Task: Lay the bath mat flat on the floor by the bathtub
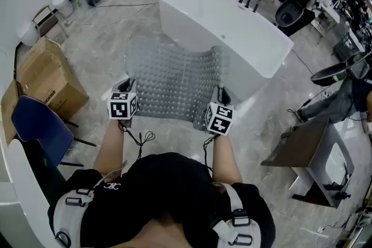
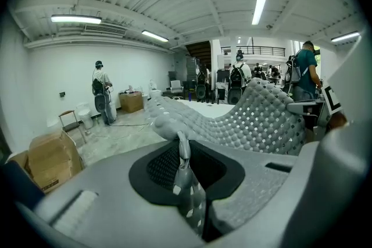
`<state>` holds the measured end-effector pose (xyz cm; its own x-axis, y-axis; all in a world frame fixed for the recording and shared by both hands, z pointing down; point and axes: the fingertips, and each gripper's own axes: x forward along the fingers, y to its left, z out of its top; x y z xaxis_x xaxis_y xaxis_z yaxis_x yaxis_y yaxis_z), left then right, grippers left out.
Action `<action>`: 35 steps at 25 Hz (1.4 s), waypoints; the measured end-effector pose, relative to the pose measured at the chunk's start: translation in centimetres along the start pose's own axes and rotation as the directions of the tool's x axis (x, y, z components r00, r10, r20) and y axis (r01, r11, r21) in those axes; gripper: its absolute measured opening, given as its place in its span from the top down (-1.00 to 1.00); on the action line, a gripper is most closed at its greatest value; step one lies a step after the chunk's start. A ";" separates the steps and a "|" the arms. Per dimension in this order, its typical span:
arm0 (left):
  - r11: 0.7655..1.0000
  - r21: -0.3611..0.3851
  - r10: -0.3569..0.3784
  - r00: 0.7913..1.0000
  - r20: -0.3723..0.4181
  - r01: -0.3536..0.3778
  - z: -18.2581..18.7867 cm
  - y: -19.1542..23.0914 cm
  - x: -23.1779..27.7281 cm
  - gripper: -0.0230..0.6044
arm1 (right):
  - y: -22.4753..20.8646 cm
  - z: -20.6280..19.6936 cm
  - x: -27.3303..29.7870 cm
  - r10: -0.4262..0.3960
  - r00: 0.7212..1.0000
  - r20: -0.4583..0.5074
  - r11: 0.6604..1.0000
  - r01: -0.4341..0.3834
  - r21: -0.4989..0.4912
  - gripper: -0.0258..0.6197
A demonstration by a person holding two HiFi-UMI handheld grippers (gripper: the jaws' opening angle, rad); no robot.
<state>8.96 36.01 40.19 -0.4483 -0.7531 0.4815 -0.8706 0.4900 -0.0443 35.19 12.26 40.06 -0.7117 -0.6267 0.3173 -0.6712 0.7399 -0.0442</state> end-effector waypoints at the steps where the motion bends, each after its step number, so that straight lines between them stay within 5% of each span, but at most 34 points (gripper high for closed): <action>1: 1.000 -0.006 0.002 1.000 0.003 -0.002 0.0 0.3 -0.2 0.76 | 0.3 0.1 0.0 0.003 1.000 0.001 1.000 -0.003 -0.002 0.76; 23: 0.999 -0.043 0.010 1.000 -0.002 -0.010 -5.2 8.2 -4.7 0.76 | 9.8 -3.1 -1.9 0.016 0.999 -0.041 0.999 -0.017 -0.027 0.76; 35: 1.000 -0.026 0.000 1.000 -0.029 0.000 -3.4 10.2 2.1 0.75 | 9.4 -3.2 5.3 0.014 0.998 -0.055 1.000 -0.014 0.001 0.76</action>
<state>-0.19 40.91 43.79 -0.4419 -0.7401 0.5070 -0.8649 0.5014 -0.0219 25.77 16.67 44.39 -0.7085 -0.6021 0.3681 -0.6616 0.7483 -0.0495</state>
